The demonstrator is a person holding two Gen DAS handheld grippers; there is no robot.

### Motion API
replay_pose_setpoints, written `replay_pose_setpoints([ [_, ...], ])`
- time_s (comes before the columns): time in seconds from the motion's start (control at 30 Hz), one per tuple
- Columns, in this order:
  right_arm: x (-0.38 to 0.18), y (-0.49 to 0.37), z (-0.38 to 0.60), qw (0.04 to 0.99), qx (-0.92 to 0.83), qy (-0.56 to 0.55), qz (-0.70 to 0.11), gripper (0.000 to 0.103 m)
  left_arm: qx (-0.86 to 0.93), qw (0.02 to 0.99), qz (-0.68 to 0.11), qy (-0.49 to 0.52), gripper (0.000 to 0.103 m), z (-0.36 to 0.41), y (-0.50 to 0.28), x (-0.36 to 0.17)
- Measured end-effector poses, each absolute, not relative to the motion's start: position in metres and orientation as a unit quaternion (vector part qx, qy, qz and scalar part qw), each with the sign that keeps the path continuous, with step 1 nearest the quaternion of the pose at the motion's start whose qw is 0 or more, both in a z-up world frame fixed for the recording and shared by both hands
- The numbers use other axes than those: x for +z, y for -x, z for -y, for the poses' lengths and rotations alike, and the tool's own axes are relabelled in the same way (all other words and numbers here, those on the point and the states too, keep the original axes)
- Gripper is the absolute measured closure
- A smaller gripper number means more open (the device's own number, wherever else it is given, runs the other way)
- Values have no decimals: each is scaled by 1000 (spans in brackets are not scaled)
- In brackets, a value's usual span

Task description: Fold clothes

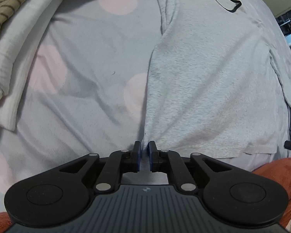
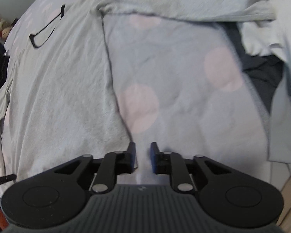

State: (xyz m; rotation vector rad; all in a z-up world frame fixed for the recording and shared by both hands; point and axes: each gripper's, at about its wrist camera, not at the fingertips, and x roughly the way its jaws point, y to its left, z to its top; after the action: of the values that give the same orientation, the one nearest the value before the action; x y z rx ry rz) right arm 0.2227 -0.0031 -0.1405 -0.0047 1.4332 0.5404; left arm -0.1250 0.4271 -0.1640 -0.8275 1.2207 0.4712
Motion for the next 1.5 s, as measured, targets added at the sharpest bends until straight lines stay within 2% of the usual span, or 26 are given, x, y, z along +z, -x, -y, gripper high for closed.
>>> replay_pose_setpoints([
  [0.17,-158,-225,-18,697,257,36,-668,80,220,713,-555,368,89,-426,122,-165],
  [0.43,-182,-229,-45,652,278,87,-700,78,228,708,-553,376,88,-432,118,-171],
  [0.47,-183,-228,-48,650,283,93,-699,80,229,709,-551,376,89,-432,118,-170],
  [0.5,-182,-226,-48,652,289,96,-695,90,226,711,-549,376,89,-432,118,-169],
  [0.53,-179,-223,-47,656,294,95,-688,98,224,714,-547,376,89,-431,118,-168],
  [0.67,-161,-214,-31,683,306,72,-659,99,206,742,-503,392,99,-434,128,-149],
  [0.83,-102,-217,11,725,326,-13,-607,99,142,776,-398,469,100,-441,150,-123],
  [0.93,-72,-219,20,745,325,-13,-582,100,141,766,-420,466,100,-443,146,-125],
  [1.03,-76,-219,17,749,303,21,-589,100,163,740,-475,447,100,-445,141,-137],
  [1.23,-144,-217,-2,738,246,98,-620,100,217,715,-560,357,100,-431,126,-155],
  [1.33,-166,-222,-4,736,229,101,-629,99,218,718,-557,356,100,-430,124,-155],
  [1.4,-171,-224,-5,732,226,97,-635,92,216,722,-544,369,100,-431,126,-153],
  [1.43,-171,-224,-6,731,227,98,-636,91,217,728,-529,378,97,-434,128,-151],
  [1.47,-169,-222,-7,732,228,101,-634,89,219,733,-515,387,91,-436,130,-149],
  [1.5,-165,-220,-7,735,229,102,-630,82,220,738,-500,396,87,-438,132,-148],
])
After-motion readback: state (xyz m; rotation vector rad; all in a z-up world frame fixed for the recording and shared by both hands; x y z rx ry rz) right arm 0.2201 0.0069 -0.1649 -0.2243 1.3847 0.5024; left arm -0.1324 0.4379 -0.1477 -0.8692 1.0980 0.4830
